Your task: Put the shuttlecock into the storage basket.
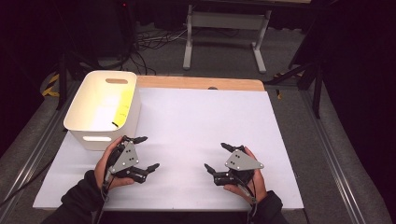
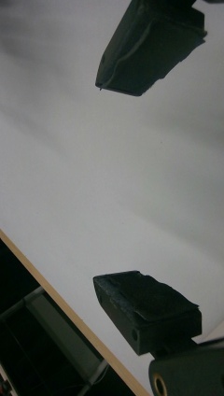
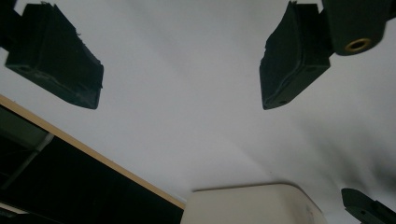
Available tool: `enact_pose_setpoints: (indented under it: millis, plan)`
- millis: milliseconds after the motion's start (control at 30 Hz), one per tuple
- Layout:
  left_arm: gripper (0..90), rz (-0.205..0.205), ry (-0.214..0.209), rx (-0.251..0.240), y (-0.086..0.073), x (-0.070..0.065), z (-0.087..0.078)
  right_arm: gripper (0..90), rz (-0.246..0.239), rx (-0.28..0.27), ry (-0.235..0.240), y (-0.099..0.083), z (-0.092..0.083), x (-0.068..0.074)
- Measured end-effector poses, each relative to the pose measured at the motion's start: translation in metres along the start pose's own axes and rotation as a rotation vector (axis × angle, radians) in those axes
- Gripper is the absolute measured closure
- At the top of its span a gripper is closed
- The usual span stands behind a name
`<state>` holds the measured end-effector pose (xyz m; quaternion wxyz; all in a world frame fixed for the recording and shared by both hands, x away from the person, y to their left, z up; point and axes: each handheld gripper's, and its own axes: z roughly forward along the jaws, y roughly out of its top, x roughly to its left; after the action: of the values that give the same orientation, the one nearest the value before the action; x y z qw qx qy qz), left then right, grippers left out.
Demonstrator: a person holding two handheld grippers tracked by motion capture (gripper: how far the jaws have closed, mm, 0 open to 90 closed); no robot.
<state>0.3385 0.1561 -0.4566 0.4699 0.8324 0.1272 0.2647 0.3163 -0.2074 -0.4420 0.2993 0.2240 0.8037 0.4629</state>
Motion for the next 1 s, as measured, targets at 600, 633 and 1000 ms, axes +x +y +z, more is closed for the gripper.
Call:
enact_pose_setpoints:
  millis: [600,633,1000]
  plan:
    - [6.6,-0.084,-0.002,0.025,-0.029,-0.001,-0.016,14.6,-0.003,0.001,-0.008,-0.002,-0.002,0.002]
    - [6.4,-0.093,-0.003,0.024,-0.03,-0.001,-0.017,14.6,-0.002,0.001,-0.006,-0.002,-0.002,0.002]
    - [5.8,-0.208,0.033,-0.003,-0.051,0.004,-0.036,14.4,0.015,0.008,0.004,-0.005,-0.002,0.0]
